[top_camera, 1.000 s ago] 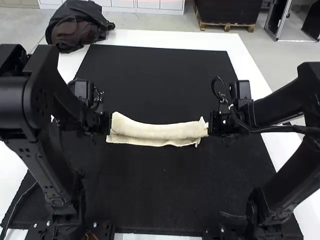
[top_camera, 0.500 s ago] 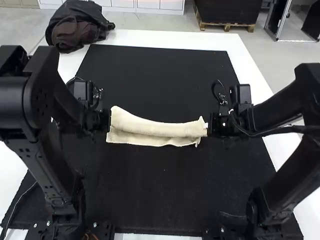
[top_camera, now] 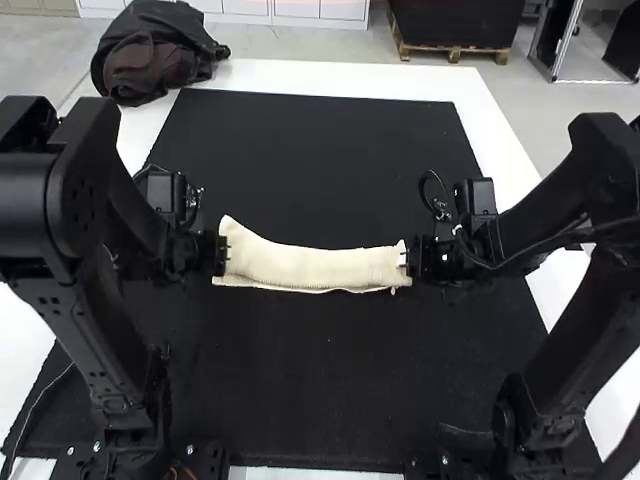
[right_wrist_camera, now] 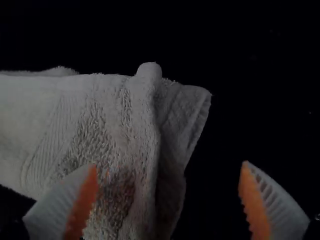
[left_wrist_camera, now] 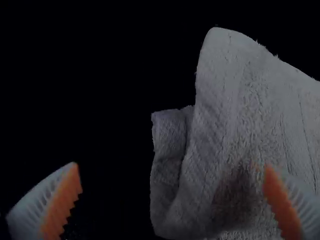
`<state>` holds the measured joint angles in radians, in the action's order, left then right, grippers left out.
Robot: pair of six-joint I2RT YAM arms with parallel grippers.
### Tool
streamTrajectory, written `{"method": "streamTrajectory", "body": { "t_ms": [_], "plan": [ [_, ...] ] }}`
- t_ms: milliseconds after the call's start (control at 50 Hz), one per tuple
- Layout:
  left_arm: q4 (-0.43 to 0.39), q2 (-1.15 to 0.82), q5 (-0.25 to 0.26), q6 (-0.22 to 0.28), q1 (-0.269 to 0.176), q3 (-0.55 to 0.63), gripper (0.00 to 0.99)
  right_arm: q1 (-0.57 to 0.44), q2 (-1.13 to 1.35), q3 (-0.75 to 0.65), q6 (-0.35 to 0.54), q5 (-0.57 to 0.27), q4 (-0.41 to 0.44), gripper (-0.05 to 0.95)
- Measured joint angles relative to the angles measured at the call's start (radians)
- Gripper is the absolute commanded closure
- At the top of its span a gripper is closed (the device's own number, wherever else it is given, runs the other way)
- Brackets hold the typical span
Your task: Fold the towel.
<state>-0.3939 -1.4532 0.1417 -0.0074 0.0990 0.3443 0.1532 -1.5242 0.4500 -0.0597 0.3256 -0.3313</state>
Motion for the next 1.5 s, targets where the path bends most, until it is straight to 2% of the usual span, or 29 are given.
{"method": "streamTrajectory", "body": {
  "t_ms": [220,440,640,820,1160,1500],
  "plan": [
    [0.006,0.011,-0.011,-0.018,0.0,-0.001,0.021,0.0,0.0,0.0,0.001,0.001,0.015,-0.01],
    [0.001,0.122,-0.014,-0.059,0.001,-0.001,0.025,0.0,0.0,0.003,0.001,0.001,0.015,-0.01],
    [0.01,0.192,-0.014,-0.076,0.002,-0.001,0.025,0.0,-0.01,0.037,0.001,0.001,0.003,-0.01],
    [0.034,0.196,-0.014,-0.08,0.008,-0.001,0.025,0.0,-0.072,0.048,0.007,0.001,-0.006,-0.01],
    [0.077,0.196,-0.015,-0.08,0.058,0.006,0.026,0.055,-0.13,0.08,0.011,0.0,-0.031,-0.01],
    [0.116,0.229,-0.015,-0.08,0.06,0.031,0.026,0.074,-0.194,0.095,0.015,-0.015,-0.072,-0.01]
  ]
}}
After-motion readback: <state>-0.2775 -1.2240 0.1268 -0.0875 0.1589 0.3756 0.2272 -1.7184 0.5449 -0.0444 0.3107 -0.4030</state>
